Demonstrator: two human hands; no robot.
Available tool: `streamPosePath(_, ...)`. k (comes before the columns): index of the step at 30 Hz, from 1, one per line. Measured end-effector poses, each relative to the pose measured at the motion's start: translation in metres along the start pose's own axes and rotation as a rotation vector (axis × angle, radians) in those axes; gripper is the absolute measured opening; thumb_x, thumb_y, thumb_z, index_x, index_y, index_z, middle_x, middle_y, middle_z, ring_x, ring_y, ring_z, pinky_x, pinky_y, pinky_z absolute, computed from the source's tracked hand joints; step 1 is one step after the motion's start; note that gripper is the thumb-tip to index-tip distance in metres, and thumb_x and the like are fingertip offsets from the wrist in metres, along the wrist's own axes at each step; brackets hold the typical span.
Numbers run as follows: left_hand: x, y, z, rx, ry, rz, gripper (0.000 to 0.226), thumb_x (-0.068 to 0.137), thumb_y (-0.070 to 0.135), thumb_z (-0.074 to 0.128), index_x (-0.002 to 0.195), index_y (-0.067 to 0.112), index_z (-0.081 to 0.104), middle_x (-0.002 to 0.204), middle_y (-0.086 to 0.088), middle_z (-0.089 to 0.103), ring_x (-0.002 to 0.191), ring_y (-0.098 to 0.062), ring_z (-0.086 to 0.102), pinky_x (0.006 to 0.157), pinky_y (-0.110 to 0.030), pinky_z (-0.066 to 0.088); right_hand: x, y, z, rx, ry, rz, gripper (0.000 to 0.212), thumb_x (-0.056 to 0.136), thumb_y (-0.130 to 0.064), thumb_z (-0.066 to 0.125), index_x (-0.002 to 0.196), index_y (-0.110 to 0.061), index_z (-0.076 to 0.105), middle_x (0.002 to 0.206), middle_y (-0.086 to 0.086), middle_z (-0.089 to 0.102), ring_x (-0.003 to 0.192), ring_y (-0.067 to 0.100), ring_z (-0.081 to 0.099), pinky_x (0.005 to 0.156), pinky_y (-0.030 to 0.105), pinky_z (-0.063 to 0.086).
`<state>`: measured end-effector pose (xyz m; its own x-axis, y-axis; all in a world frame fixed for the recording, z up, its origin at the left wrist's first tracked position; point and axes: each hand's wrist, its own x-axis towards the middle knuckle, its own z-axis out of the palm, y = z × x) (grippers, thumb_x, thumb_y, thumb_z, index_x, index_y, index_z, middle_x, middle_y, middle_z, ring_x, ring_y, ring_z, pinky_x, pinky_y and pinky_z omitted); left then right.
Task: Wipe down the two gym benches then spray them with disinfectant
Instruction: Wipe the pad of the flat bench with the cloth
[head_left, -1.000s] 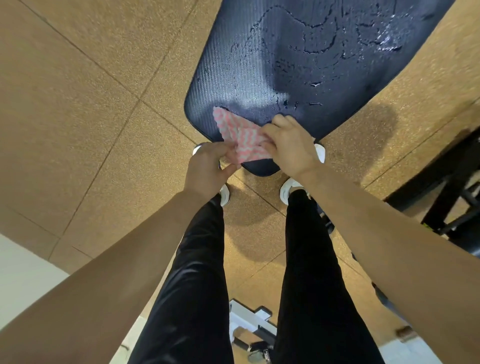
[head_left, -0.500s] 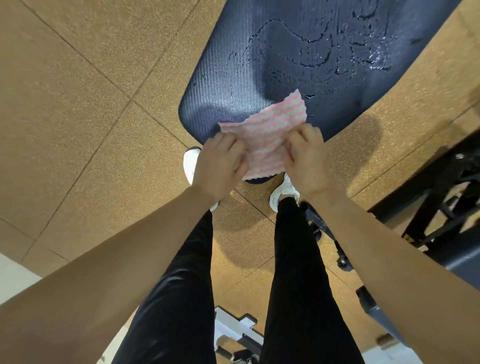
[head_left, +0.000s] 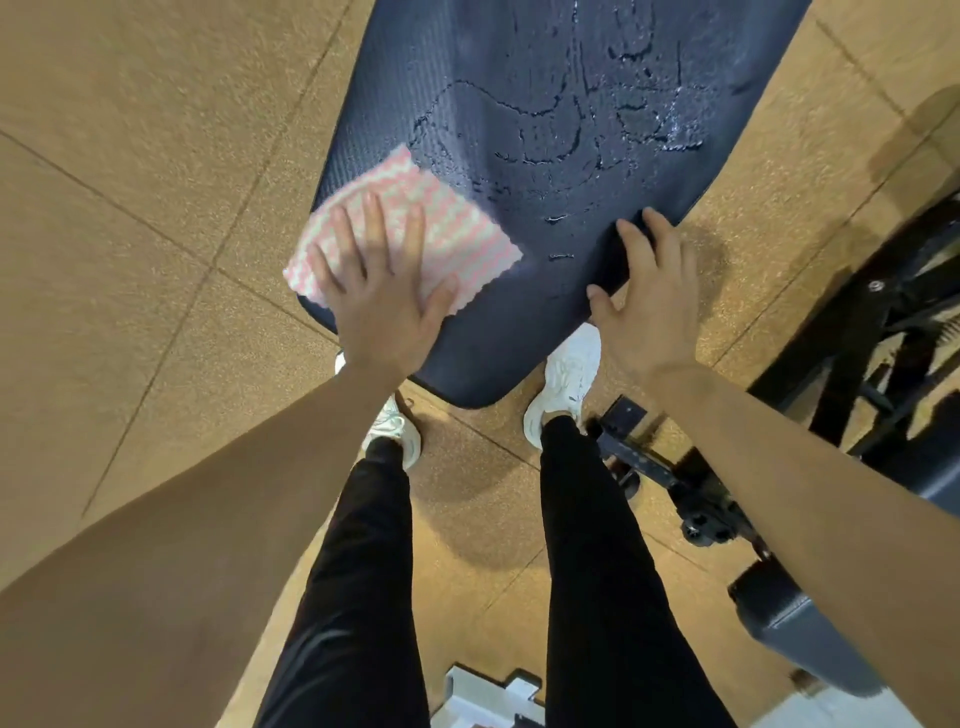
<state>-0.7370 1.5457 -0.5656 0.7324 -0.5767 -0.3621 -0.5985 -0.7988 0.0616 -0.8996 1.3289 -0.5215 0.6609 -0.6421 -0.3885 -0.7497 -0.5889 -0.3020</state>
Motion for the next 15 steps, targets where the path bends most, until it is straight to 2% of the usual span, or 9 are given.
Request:
streamPosePath(3, 0.032, -0.011, -0.010, -0.011, 0.036, -0.099, 0.077, 0.100, 0.072, 0.021, 0.164, 0.031, 0.006, 0.170, -0.020, 0.008, 0.154, -0.052, 0.007, 0.116, -0.076, 0.010, 0.017, 0.003, -0.008, -0.035, 0.003, -0.004, 0.073, 0.091, -0.033, 0.071, 0.153, -0.015, 0.036, 0.164, 0.009, 0.024, 0.150, 0.032, 0.023, 0.124, 0.048, 0.024)
streamPosePath(6, 0.046, -0.002, -0.013, 0.015, 0.064, -0.174, 0.076, 0.101, 0.071, 0.018, 0.164, 0.030, 0.006, 0.169, -0.024, 0.011, 0.153, -0.053, 0.010, 0.115, -0.076, 0.013, 0.024, 0.009, -0.013, -0.018, -0.034, 0.032, 0.081, 0.091, -0.040, 0.070, 0.157, -0.016, 0.030, 0.168, 0.006, 0.018, 0.155, 0.031, 0.013, 0.126, 0.045, 0.016)
streamPosePath(8, 0.045, 0.009, -0.014, 0.028, 0.049, -0.106, 0.074, 0.101, 0.068, 0.020, 0.164, 0.031, 0.005, 0.168, -0.026, 0.008, 0.152, -0.056, 0.007, 0.114, -0.078, 0.011, 0.025, 0.012, -0.014, -0.021, -0.042, 0.014, 0.082, 0.091, -0.044, 0.070, 0.158, -0.016, 0.032, 0.168, 0.007, 0.020, 0.155, 0.030, 0.013, 0.126, 0.043, 0.014)
streamPosePath(10, 0.036, 0.022, -0.012, 0.019, 0.015, 0.034, 0.072, 0.101, 0.067, 0.022, 0.163, 0.034, 0.006, 0.169, -0.026, 0.003, 0.152, -0.057, 0.003, 0.114, -0.079, 0.008, 0.026, 0.015, -0.015, -0.029, -0.047, -0.003, 0.080, 0.090, -0.044, 0.071, 0.156, -0.016, 0.036, 0.167, 0.007, 0.025, 0.154, 0.030, 0.016, 0.126, 0.042, 0.014)
streamPosePath(15, -0.008, 0.071, 0.005, 0.023, -0.040, 0.301, 0.072, 0.100, 0.071, 0.020, 0.163, 0.036, 0.011, 0.170, -0.022, 0.004, 0.151, -0.058, 0.001, 0.114, -0.078, 0.005, 0.028, 0.025, -0.019, 0.036, -0.052, -0.044, 0.072, 0.089, -0.030, 0.076, 0.151, -0.014, 0.045, 0.163, 0.007, 0.033, 0.152, 0.031, 0.024, 0.124, 0.039, 0.020)
